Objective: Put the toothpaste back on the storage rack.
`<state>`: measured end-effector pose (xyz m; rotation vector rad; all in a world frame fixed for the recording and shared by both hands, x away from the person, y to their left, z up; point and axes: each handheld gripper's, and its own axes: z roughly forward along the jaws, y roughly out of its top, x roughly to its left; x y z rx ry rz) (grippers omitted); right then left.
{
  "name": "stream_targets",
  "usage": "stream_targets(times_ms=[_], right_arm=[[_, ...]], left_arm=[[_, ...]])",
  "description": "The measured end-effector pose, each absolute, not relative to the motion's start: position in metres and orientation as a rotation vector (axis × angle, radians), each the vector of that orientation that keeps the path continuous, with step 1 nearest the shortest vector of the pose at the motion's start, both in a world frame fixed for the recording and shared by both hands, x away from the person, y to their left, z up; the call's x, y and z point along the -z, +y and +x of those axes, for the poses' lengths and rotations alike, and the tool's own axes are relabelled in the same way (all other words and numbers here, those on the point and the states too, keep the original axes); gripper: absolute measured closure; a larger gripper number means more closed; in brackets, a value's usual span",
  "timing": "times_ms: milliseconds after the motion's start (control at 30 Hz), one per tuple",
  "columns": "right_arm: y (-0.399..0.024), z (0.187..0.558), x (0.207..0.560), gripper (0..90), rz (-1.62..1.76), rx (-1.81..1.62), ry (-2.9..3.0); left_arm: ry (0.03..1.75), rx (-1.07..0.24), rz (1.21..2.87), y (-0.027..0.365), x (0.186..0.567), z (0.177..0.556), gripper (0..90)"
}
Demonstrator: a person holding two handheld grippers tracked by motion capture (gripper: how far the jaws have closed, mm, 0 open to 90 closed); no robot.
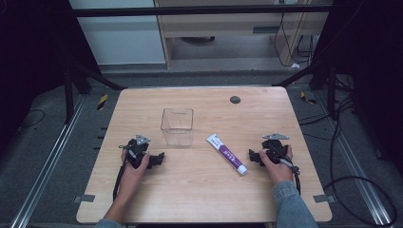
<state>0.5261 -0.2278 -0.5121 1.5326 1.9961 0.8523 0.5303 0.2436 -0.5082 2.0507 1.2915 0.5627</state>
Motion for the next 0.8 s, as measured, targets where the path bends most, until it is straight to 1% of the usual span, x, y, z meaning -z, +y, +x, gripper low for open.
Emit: stream_targets(times_ms=[300, 367, 400, 433, 600, 667, 700, 800], right_arm=[[-0.229, 0.526, 0.512, 1.6, 1.52, -0.857, 2.0], [-0.23, 0.522, 0.51, 10.4, 1.508, -0.868, 2.004], [-0.23, 0.521, 0.508, 12.7, 1.504, -0.871, 2.011], [-0.23, 0.518, 0.506, 12.3, 1.501, -0.879, 2.012], [-0.23, 0.502, 0.485, 17.0, 1.43, -0.908, 2.003], [-0.232, 0.497, 0.479, 20.9, 1.422, -0.94, 2.009], [-0.232, 0.497, 0.479, 20.9, 1.422, -0.94, 2.009], [-0.23, 0.493, 0.471, 29.1, 1.38, -0.978, 2.053]], left_arm=[[1.294, -0.563, 2.051, 0.244, 0.508, 0.531, 0.0], [1.296, -0.564, 2.049, 0.244, 0.508, 0.531, 0.0], [1.295, -0.564, 2.05, 0.244, 0.508, 0.531, 0.0], [1.295, -0.564, 2.05, 0.244, 0.508, 0.531, 0.0], [1.299, -0.566, 2.048, 0.244, 0.508, 0.532, 0.0], [1.3, -0.567, 2.048, 0.244, 0.508, 0.532, 0.0], [1.3, -0.567, 2.047, 0.244, 0.508, 0.532, 0.0], [1.3, -0.566, 2.047, 0.243, 0.508, 0.532, 0.0]])
